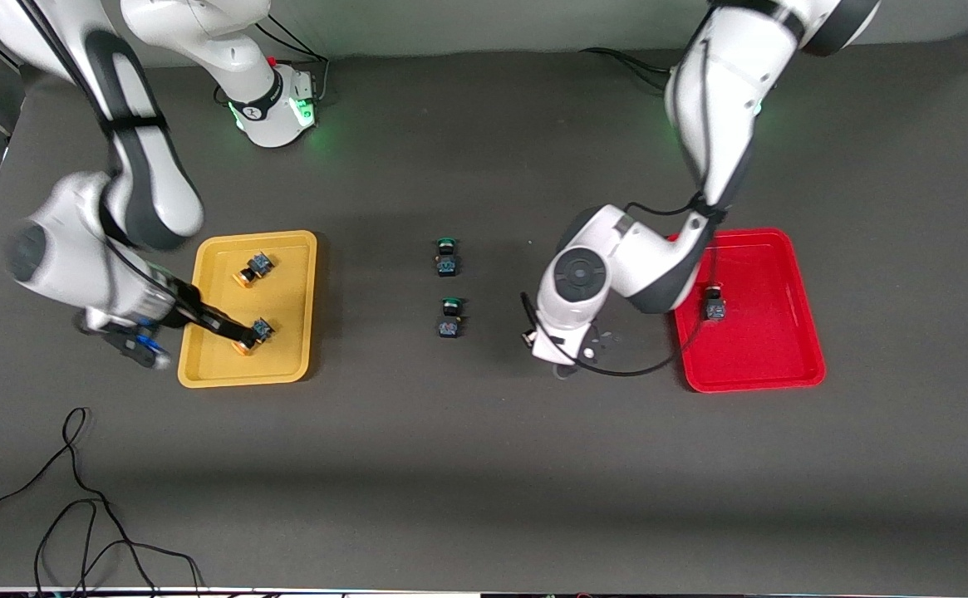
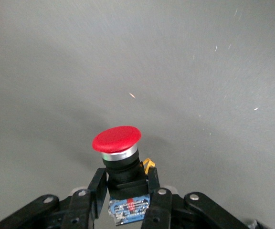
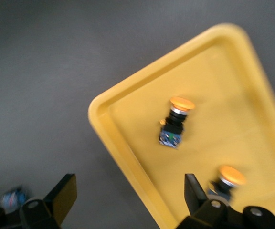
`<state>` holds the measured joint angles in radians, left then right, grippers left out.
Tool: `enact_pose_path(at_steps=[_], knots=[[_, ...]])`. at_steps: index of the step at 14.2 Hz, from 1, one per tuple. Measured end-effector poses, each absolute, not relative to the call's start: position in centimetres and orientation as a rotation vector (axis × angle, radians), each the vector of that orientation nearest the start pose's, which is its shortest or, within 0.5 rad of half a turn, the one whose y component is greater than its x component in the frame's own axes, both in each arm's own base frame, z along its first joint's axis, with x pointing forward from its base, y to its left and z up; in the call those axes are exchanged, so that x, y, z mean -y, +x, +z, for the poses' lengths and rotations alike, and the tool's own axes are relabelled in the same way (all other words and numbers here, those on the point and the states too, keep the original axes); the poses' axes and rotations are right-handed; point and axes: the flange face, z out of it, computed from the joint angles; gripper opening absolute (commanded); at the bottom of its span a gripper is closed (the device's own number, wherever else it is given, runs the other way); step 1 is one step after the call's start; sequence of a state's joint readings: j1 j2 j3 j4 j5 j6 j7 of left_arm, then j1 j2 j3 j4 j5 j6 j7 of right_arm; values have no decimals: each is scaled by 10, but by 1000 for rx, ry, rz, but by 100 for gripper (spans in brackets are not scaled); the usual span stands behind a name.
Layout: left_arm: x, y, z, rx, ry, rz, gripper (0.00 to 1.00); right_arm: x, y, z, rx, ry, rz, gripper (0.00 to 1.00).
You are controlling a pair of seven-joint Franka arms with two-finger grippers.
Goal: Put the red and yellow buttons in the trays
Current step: 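Lower the red button into the red tray with the left gripper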
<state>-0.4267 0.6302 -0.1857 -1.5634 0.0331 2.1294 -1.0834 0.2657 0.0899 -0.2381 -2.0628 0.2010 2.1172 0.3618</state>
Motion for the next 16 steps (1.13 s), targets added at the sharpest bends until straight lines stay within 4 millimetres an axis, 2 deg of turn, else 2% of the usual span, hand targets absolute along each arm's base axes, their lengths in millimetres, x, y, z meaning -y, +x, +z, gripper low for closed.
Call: enact_pose_path(at_steps=[2, 4, 6, 8, 10, 12, 14, 16], knots=[[345, 588, 317, 601, -3079, 236, 0, -20, 541, 455, -582, -2974, 71, 100], [301, 592, 336, 391, -3087, 324, 0, -10, 523, 499, -546, -2995, 51, 100], [251, 590, 338, 200, -3097, 418, 0, 1, 513, 527, -466, -3019, 6, 100], [191, 584, 334, 34, -3103, 497, 0, 8, 505, 544, -405, -3025, -29, 100], [132, 575, 324, -110, -3113, 569, 0, 6, 498, 556, -337, -3047, -50, 100], [82, 567, 304, -227, -3103, 625, 0, -1, 495, 564, -302, -3064, -76, 100], [42, 560, 277, -325, -3077, 646, 0, -6, 496, 570, -248, -3074, -98, 100], [13, 554, 243, -370, -3061, 624, 0, -7, 497, 578, -195, -3078, -122, 100]])
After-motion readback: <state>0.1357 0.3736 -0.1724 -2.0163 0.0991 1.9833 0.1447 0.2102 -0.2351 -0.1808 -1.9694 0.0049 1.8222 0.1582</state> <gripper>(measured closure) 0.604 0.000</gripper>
